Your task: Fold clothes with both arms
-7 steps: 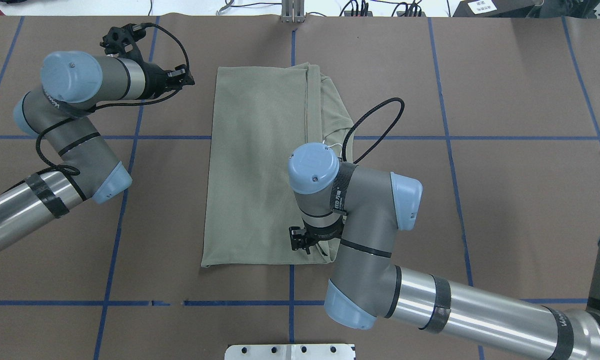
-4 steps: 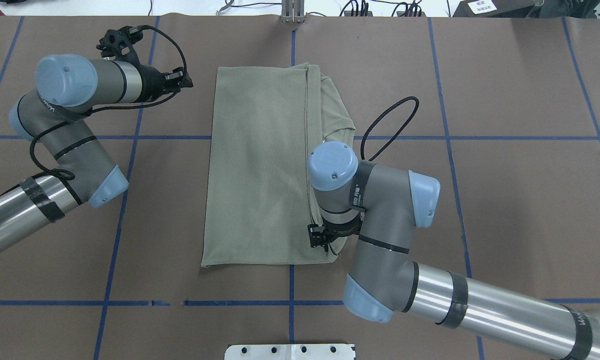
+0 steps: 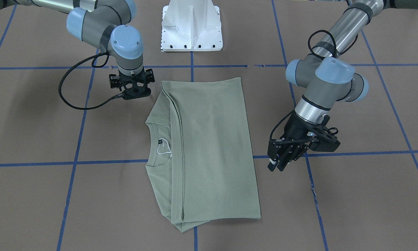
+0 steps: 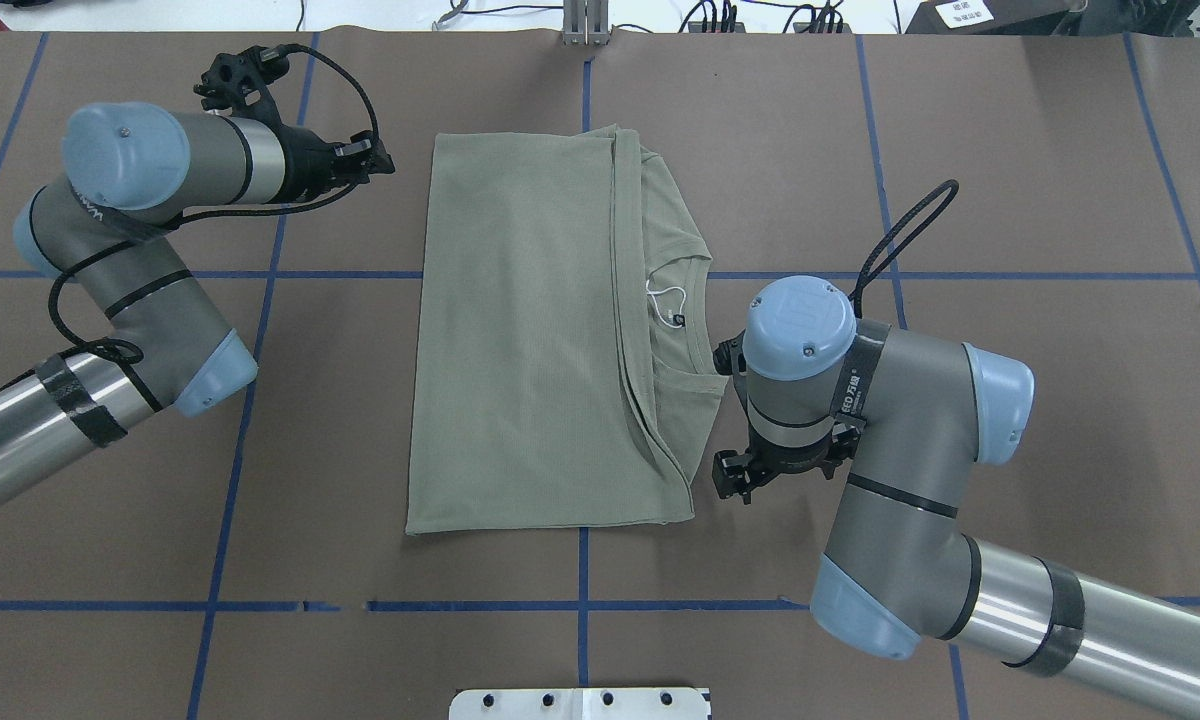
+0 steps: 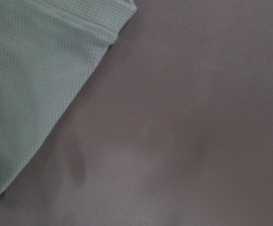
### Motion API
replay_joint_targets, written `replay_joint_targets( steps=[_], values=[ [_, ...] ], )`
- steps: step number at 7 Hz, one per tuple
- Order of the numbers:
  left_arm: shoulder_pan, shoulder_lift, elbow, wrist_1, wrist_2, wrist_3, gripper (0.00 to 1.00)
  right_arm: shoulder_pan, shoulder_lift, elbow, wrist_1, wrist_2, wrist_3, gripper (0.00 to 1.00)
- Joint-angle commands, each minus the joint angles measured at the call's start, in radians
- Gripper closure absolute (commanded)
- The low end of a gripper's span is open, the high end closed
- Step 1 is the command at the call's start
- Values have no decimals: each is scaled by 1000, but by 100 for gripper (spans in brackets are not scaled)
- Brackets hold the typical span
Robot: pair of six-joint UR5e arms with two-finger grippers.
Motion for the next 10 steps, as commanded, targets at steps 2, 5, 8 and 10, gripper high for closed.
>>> replay_joint_targets(
  steps=[2, 5, 8, 10],
  values=[
    [0, 5, -10, 0, -4, -1, 57, 19, 106, -57, 10, -5, 3, 0],
    [0, 20, -17, 0, -23, -1, 57, 17, 259, -235, 113, -6, 50, 0],
    [0, 20, -17, 0, -26, -1, 56, 19, 257, -286, 145, -29, 40, 0],
    [0, 20, -17, 0, -24, -1, 56, 20, 231, -286, 146, -37, 37, 0]
  ],
)
